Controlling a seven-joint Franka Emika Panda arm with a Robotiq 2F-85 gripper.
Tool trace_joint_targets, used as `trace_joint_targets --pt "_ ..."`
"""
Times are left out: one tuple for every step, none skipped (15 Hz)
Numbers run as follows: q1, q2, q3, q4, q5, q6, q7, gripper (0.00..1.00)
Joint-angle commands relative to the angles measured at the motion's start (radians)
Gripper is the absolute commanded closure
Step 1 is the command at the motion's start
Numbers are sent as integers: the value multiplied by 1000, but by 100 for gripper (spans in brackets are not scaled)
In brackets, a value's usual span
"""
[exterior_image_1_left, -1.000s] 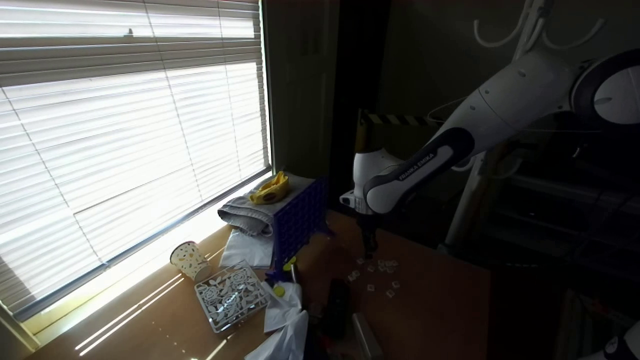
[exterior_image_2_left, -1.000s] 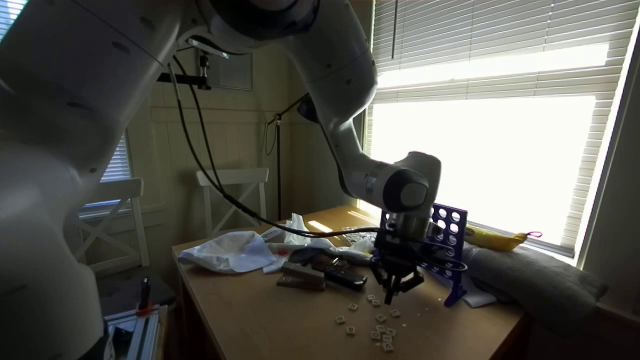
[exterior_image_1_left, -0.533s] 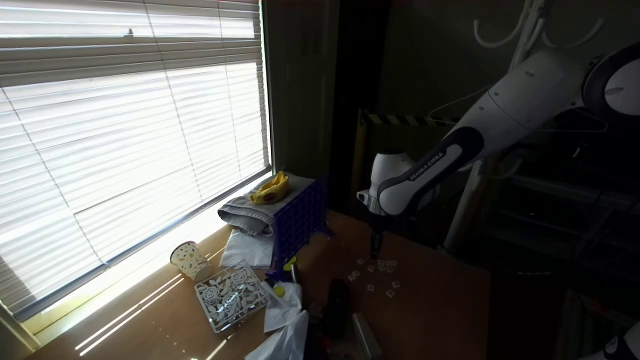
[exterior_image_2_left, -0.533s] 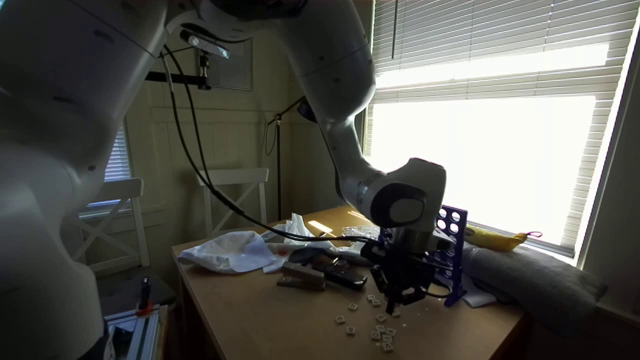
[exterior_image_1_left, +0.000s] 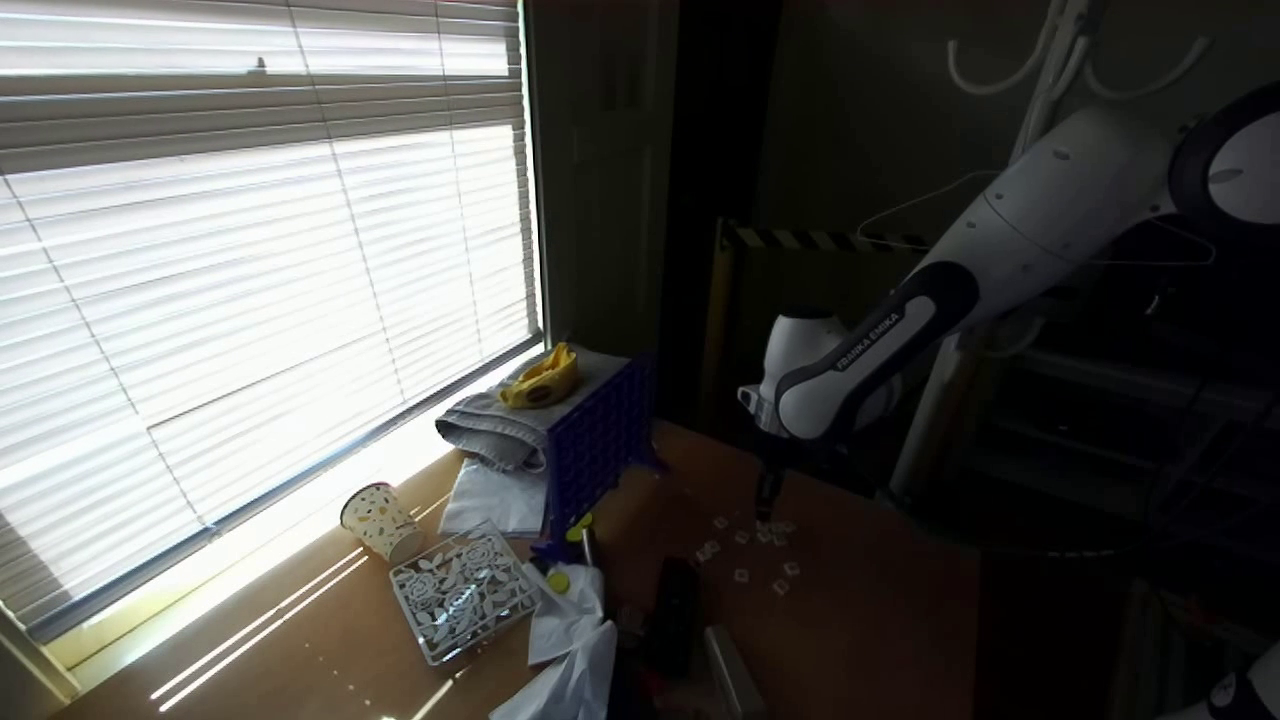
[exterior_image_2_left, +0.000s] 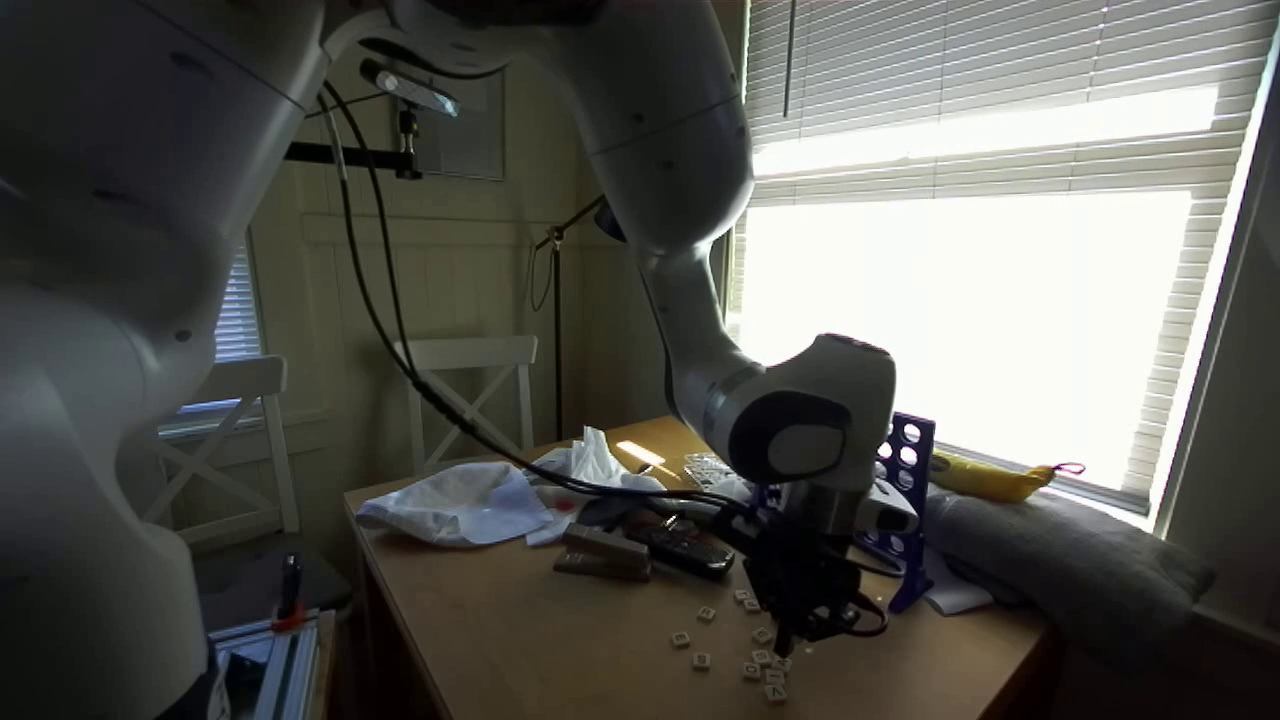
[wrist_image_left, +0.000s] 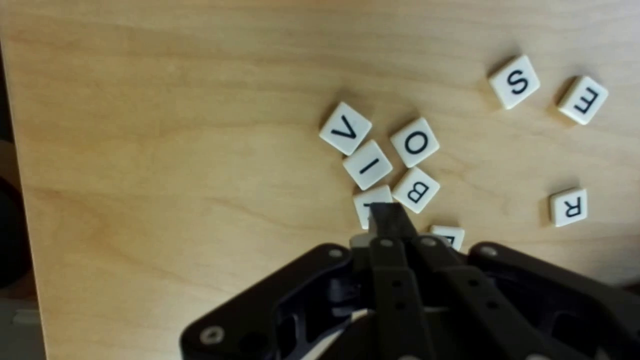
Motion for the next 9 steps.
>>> trace_joint_targets --pt "-19 -15 12 -32 22 23 12 100" --pt "-22 -12 12 -32 22 25 11 100" --pt "-26 -10 16 -30 24 25 5 100" --pt "-29 -8 17 -28 25 29 3 100" --pt "-31 -7 20 -27 27 33 0 100" --pt "-34 -6 24 -26 28 40 -3 100" --pt "-35 -4 26 -23 27 41 -3 100" --pt "-37 -1 28 -20 27 44 -6 100" --pt "-37 4 30 -15 27 42 -8 100"
